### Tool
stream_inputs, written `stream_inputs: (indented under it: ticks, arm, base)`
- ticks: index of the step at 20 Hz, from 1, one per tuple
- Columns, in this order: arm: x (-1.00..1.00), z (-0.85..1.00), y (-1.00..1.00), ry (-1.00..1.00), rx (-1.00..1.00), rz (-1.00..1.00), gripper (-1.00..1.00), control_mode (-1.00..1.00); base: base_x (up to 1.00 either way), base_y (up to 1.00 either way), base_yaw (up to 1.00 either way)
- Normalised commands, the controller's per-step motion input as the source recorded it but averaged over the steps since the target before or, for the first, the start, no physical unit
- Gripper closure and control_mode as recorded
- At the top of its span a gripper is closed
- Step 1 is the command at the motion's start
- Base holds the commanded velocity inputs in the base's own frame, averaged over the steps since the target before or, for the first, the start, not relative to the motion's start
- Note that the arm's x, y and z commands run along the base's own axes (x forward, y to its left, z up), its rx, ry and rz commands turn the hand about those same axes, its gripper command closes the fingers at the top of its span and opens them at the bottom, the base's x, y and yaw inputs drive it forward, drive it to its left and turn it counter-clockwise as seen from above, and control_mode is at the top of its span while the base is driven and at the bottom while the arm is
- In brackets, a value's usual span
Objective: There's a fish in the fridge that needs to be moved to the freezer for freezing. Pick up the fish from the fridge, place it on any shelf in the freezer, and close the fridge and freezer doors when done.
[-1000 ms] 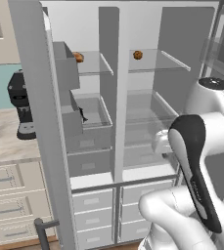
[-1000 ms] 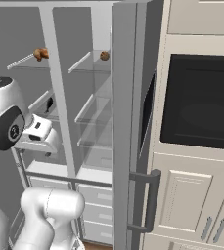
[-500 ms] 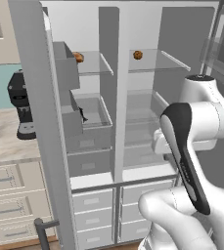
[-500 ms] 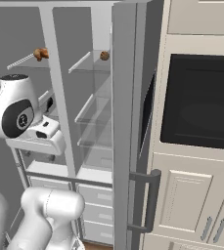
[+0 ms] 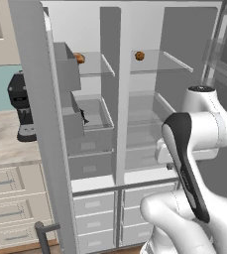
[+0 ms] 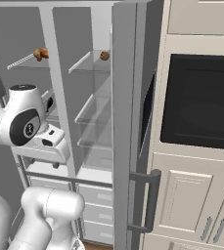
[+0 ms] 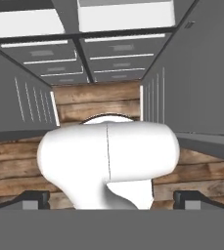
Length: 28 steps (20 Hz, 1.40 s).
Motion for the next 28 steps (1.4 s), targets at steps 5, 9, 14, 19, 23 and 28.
stream_inputs:
  ticks: [5, 9, 14, 19, 23, 28]
  arm:
    - [0.0, 0.0, 0.0, 0.0, 0.0, 0.0, -1.0, -1.0]
    - [0.0, 0.0, 0.0, 0.0, 0.0, 0.0, -1.0, -1.0]
    - [0.0, -0.02, 0.03, -0.01, 0.0, -0.01, -1.0, 1.0]
    - [0.0, 0.0, 0.0, 0.0, 0.0, 0.0, -1.0, 1.0]
    - [0.0, 0.0, 0.0, 0.0, 0.0, 0.0, -1.0, 1.0]
    - [0.0, 0.0, 0.0, 0.0, 0.0, 0.0, -1.0, 1.0]
  base:
    - [0.0, 0.0, 0.0]
    - [0.0, 0.0, 0.0]
    - [0.0, 0.07, 0.0]
    - [0.0, 0.46, -0.05]
    - [-0.13, 0.1, -0.12]
    - [-0.4, 0.0, -0.06]
